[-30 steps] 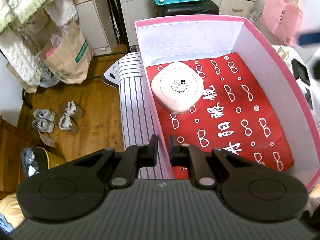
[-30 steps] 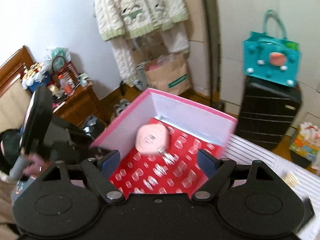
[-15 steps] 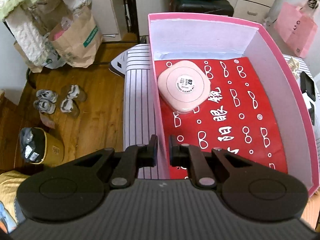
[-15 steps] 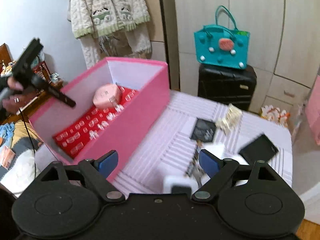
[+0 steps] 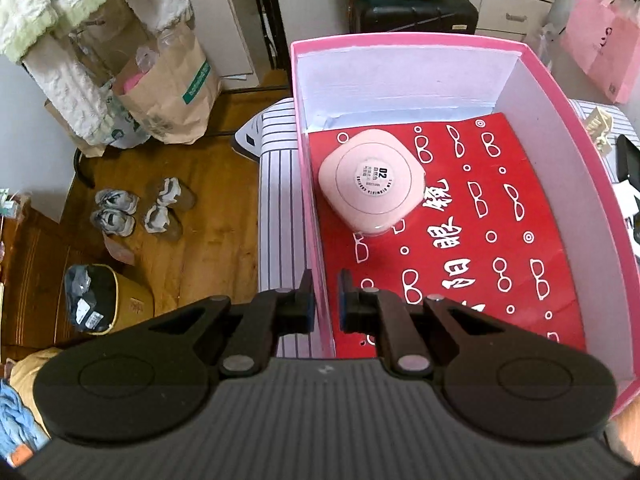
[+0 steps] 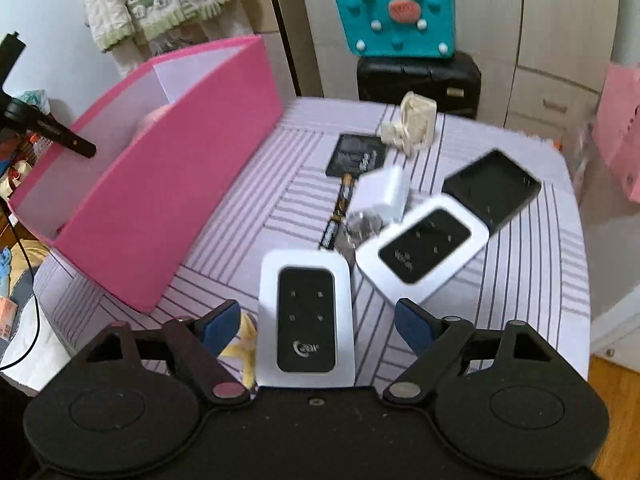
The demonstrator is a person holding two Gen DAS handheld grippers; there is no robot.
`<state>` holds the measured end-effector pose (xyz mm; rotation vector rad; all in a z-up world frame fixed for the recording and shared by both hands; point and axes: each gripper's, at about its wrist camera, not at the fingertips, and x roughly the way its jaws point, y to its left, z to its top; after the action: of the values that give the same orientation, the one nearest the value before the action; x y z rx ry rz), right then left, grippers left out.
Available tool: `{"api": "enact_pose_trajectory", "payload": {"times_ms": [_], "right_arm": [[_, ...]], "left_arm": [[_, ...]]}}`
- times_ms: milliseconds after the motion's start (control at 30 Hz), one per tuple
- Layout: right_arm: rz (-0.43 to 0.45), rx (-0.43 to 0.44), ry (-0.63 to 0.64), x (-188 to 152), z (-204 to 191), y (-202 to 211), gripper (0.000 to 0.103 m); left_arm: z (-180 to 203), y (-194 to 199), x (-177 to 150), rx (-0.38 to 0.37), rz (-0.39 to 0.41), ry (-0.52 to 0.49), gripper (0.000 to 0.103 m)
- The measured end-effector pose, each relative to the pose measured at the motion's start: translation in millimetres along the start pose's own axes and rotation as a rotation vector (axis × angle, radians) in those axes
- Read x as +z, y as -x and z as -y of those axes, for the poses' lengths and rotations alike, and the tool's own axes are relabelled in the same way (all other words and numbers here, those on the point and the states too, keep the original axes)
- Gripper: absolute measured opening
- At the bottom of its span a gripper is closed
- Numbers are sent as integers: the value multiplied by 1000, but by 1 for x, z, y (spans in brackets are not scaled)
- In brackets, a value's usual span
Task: Organize rigid objects
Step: 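Move the right tool back over the white ZDX Wi-Fi router, then close the right tool on the white ZDX router and lift it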
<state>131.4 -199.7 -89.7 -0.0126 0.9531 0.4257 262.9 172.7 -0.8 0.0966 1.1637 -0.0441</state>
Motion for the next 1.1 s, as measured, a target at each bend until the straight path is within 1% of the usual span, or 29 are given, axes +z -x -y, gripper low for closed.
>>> {"api": "enact_pose_trajectory", "payload": {"times_ms": [67,133,167,233,300,400,467,567,600,633,667,700,800,867,1000,1100], "right_arm": [[-13,8,10,-4,0,-4,85],[-16,18,20,-6,-1,-6,78],[-17,21,23,-6,-1,-6,76],[-20,50,15,-7,1,-8,62],[-24,75,-12,-7,5,-9,62],[-12,67,-18,-7,7,-9,62],[-21,92,-27,-4,9,-11,66],[-48,95,-44,-1,14,-23,68],[-42,106,-49,-1,15,-25,69],[-36,104,-49,0,15,-27,69],[-31,98,-44,1,14,-27,65],[-29,95,-39,2,13,-27,65],[-4,76,-2,6,6,-21,65],[17,85,-1,13,4,-12,65],[80,96,26,34,-5,11,65],[115,123,66,56,-19,24,65]], "left_arm": [[-1,0,2,0,-4,8,10],[-2,2,3,-2,-1,18,10],[-3,2,4,-2,0,21,10],[-3,3,5,-1,2,33,10],[0,3,5,8,9,29,10],[2,3,4,25,23,23,10],[2,3,3,26,26,27,10],[0,4,2,18,24,41,10],[0,4,2,17,24,42,10],[0,5,1,16,22,41,10],[0,5,1,18,21,39,10],[1,5,1,22,20,37,10],[1,5,1,18,22,36,10],[1,5,1,15,27,35,10],[1,4,-1,8,28,33,10],[-1,5,0,6,25,31,10]]}}
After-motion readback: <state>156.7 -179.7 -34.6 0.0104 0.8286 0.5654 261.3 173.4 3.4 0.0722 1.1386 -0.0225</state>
